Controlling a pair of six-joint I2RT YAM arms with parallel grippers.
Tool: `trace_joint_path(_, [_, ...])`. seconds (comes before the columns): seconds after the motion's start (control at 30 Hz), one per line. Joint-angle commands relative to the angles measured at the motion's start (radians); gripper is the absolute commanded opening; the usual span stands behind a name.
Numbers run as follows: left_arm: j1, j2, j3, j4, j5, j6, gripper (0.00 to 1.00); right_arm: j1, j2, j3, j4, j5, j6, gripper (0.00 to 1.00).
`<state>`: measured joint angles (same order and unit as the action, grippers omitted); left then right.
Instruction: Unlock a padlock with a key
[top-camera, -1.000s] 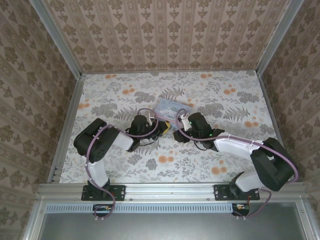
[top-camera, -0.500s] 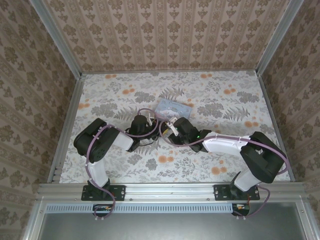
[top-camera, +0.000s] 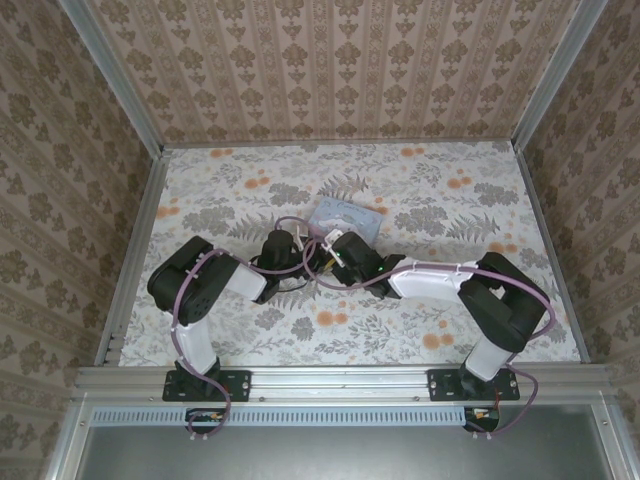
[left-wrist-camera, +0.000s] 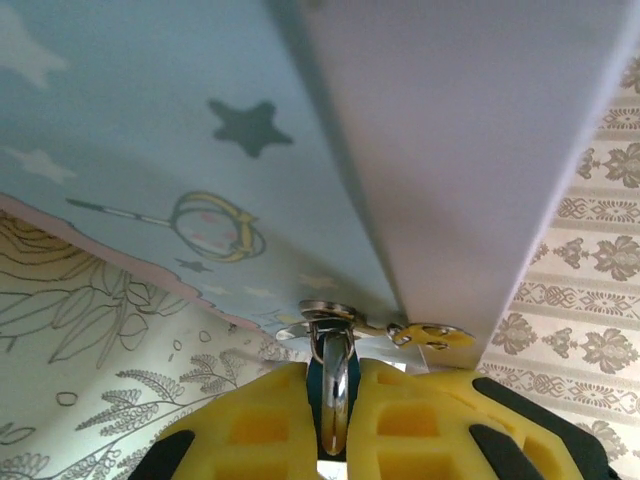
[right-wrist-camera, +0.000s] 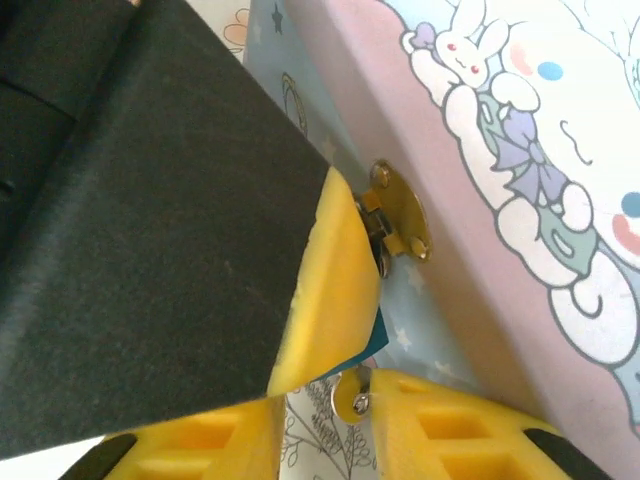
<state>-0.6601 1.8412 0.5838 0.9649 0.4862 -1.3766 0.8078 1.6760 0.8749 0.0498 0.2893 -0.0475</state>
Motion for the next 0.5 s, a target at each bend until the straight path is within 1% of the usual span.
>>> trace_joint_path(0.0, [-0.004,0.008,0.017,0.04,0.034,-0.01,0.0,0.003,0.04,0.039,0.013,0.031,0.006,0.2])
trace_joint_path(0.1, [-0.004,0.009,0.014,0.043,0.032,-0.009,0.0,0.002,0.048,0.045,0.014,0.029,0.028,0.08])
trace_joint_path(0.13, [-0.004,0.009,0.012,0.046,0.034,-0.009,0.0,-0.001,0.047,0.045,0.014,0.013,0.039,0.03])
trace_joint_path(0.17, [-0.004,0.012,0.011,0.048,0.031,-0.011,0.0,-0.007,0.042,0.045,0.011,-0.017,0.053,0.0])
trace_joint_path(0.23, [-0.003,0.016,0.01,0.054,0.032,-0.01,0.0,-0.034,0.022,0.037,0.013,-0.131,0.098,0.0])
trace_joint_path(0.33, [0.001,0.027,0.005,0.068,0.029,-0.012,0.0,-0.09,-0.01,0.009,0.046,-0.369,0.187,0.0])
trace_joint_path(0.37, [0.002,0.031,0.005,0.076,0.028,-0.015,0.0,-0.111,-0.019,-0.003,0.061,-0.439,0.218,0.05])
trace_joint_path(0.4, [0.004,0.036,0.004,0.082,0.028,-0.016,0.0,-0.125,-0.028,-0.017,0.077,-0.481,0.244,0.22])
trace_joint_path(0.43, [0.005,0.038,0.002,0.086,0.028,-0.018,0.0,-0.139,-0.042,-0.036,0.1,-0.514,0.272,0.36])
trace_joint_path(0.47, [0.005,0.038,0.002,0.087,0.029,-0.016,0.0,-0.151,-0.055,-0.053,0.12,-0.531,0.298,0.4])
